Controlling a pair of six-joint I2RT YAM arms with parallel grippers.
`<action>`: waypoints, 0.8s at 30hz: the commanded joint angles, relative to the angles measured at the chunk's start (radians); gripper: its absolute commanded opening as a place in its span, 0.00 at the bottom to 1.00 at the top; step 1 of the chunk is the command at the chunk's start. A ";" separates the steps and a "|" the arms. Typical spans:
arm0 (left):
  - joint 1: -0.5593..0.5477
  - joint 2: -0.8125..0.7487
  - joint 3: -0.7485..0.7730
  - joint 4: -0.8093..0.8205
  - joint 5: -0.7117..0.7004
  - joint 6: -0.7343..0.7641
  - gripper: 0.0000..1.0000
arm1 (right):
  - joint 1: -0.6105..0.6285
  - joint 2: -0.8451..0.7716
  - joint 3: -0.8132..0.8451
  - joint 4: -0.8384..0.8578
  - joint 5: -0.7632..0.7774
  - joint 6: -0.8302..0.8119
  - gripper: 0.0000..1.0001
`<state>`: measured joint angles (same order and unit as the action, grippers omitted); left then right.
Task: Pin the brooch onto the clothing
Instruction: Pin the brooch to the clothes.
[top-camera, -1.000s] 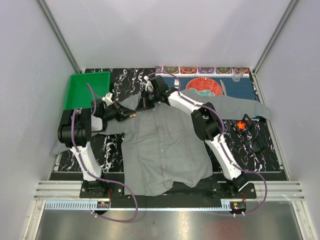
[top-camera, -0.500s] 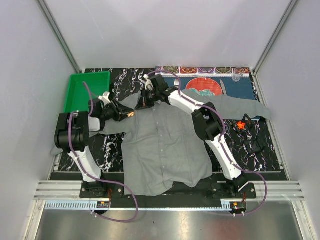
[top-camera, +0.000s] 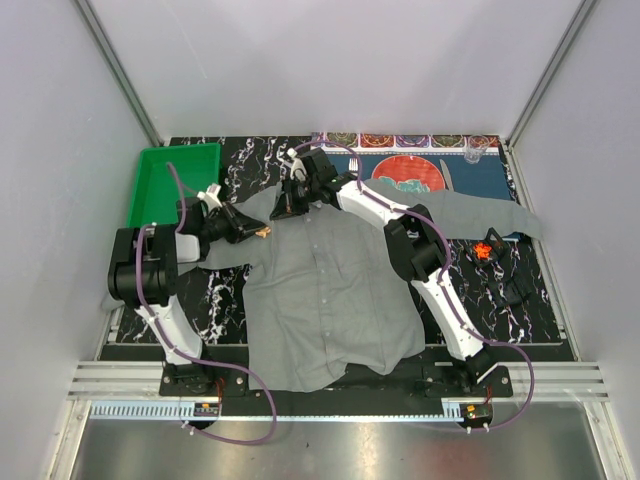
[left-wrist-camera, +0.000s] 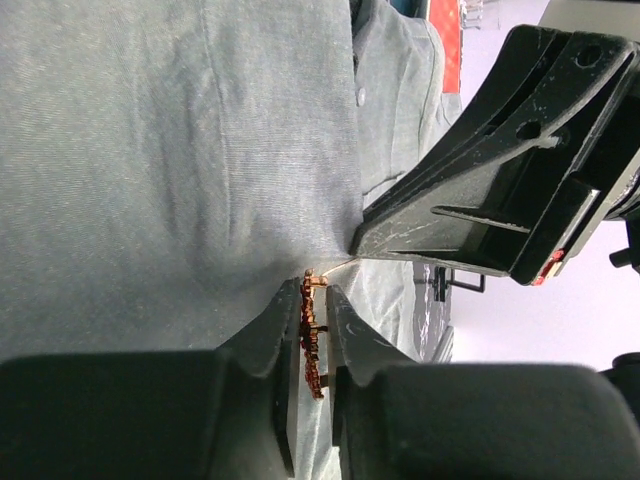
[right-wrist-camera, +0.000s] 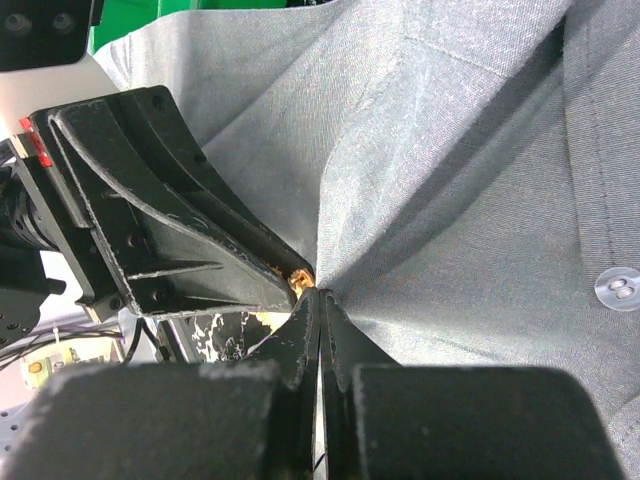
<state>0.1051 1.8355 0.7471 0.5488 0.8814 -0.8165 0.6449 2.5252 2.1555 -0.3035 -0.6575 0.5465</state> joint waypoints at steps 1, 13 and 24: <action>-0.022 0.011 0.041 0.026 0.001 0.013 0.09 | -0.004 -0.065 0.003 0.023 -0.028 -0.011 0.00; -0.039 0.016 0.064 -0.021 0.008 0.050 0.27 | -0.004 -0.062 -0.008 0.027 -0.039 -0.005 0.00; -0.015 -0.016 0.046 -0.032 0.005 0.057 0.52 | -0.021 -0.059 -0.014 0.027 -0.014 -0.025 0.00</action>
<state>0.0772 1.8542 0.7795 0.5018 0.8837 -0.7811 0.6403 2.5252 2.1448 -0.3027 -0.6724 0.5453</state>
